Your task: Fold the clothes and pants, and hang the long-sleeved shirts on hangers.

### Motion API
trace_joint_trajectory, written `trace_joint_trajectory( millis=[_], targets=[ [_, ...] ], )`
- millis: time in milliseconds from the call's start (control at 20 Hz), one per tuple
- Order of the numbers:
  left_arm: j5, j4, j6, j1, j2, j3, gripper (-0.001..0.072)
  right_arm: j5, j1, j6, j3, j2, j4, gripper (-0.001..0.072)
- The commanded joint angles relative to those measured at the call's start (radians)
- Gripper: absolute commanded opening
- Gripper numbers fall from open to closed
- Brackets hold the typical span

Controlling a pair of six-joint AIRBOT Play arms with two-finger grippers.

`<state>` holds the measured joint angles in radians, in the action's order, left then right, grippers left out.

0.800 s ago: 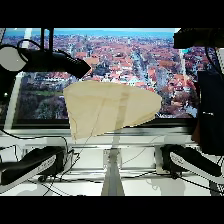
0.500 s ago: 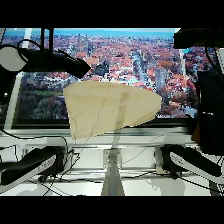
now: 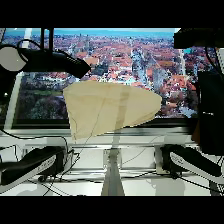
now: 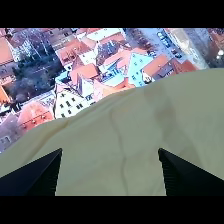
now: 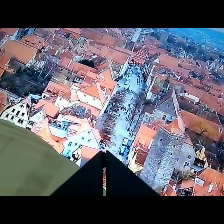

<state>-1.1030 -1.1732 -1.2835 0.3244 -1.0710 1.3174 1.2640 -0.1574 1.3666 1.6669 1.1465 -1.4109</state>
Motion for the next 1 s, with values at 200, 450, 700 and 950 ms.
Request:
trace_joint_trajectory(
  millis=[200,450,700,950],
  targets=[
    [-0.021,0.01,-0.12,0.0,-0.001,-0.002,0.0696,0.056,0.01,-0.012,0.0,0.018,-0.175,0.0014],
    [-0.116,0.022,-0.213,0.0,0.0,-0.002,0.0696,0.201,0.209,-0.05,-0.112,0.04,-0.247,0.0013],
    [-0.137,0.0,-0.213,-0.002,0.0,-0.002,0.0697,0.269,0.45,-0.205,-0.488,0.031,0.055,0.0012],
    [-0.141,-0.013,-0.213,0.004,0.0,-0.002,0.0696,0.095,0.503,-0.273,-0.85,0.034,0.348,0.0041]
  ],
)
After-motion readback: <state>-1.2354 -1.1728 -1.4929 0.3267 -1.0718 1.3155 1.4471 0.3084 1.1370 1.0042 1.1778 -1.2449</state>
